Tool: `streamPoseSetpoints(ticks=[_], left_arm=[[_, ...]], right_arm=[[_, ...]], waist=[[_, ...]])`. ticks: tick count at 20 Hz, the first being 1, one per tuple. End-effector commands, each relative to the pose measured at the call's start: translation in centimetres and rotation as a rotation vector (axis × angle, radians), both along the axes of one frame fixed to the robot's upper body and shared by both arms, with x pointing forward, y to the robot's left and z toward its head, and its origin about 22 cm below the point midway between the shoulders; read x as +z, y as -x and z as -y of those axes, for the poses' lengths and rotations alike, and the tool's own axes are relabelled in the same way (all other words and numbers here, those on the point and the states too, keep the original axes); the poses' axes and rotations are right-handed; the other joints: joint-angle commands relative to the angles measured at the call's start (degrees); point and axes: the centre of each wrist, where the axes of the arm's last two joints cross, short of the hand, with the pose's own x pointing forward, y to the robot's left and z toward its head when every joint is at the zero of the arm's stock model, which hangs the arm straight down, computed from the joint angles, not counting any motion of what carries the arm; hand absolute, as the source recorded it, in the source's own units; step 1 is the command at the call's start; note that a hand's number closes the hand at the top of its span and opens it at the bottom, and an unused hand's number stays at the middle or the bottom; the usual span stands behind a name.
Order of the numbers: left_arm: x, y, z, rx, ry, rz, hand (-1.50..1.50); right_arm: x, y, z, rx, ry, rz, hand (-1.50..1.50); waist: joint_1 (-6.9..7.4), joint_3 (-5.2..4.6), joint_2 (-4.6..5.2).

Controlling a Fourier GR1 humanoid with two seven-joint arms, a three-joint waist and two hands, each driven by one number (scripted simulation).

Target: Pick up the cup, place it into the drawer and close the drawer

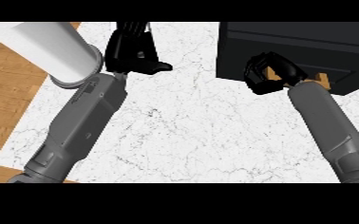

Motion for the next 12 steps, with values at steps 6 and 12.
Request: streamPoseSetpoints(ticks=[6, 12], left_arm=[[-0.5, 0.5, -0.2, -0.032, 0.016, -0.012, -1.5], [-1.0, 0.9, -1.1, -0.043, 0.021, -0.01, -1.5]], right_arm=[[9.6, -3.0, 3.8, -0.18, 0.015, 0.189, 1.5], [9.4, -2.6, 4.8, -0.176, -0.017, 0.165, 1.5]], waist=[[2.81, -0.55, 1.14], [3.6, -0.55, 1.35]])
